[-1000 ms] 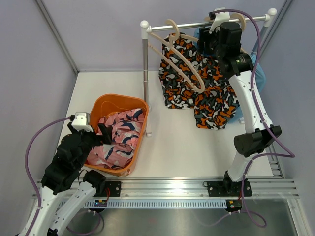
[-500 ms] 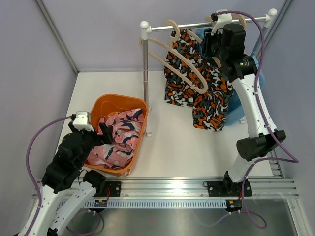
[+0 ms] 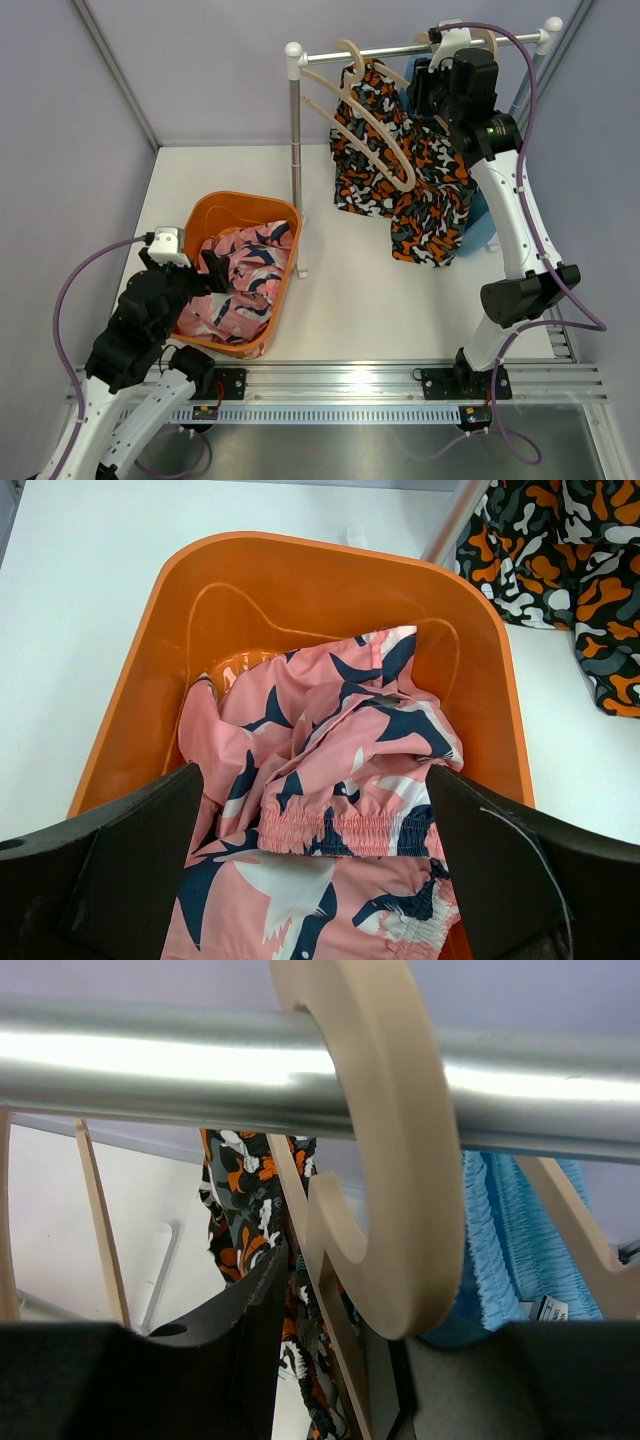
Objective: Remove the shorts from the hanger
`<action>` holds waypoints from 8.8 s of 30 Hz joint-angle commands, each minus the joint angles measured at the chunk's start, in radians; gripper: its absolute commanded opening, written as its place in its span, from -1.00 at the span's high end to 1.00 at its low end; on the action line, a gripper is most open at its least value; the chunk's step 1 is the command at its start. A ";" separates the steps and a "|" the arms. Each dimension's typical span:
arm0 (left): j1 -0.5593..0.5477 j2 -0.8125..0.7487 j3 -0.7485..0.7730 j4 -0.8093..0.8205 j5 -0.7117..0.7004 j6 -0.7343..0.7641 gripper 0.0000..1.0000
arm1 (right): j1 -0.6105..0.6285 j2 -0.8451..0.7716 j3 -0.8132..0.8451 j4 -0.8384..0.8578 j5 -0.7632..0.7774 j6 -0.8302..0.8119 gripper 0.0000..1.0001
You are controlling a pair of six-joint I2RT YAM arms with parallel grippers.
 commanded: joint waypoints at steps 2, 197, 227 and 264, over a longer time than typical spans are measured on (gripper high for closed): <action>0.003 0.006 -0.006 0.028 0.025 0.022 -0.98 | -0.004 -0.020 -0.019 0.023 -0.027 -0.028 0.20; -0.350 0.793 0.183 0.501 -0.317 -0.265 1.00 | 0.707 -0.936 -0.695 -0.300 -0.020 0.425 1.00; -0.552 0.562 0.060 0.574 -0.056 -0.149 1.00 | 0.706 -1.025 -0.735 -0.126 0.367 0.422 1.00; -1.082 0.436 0.308 0.319 -0.016 0.209 0.98 | 0.689 -0.744 -0.559 0.240 0.975 -0.019 1.00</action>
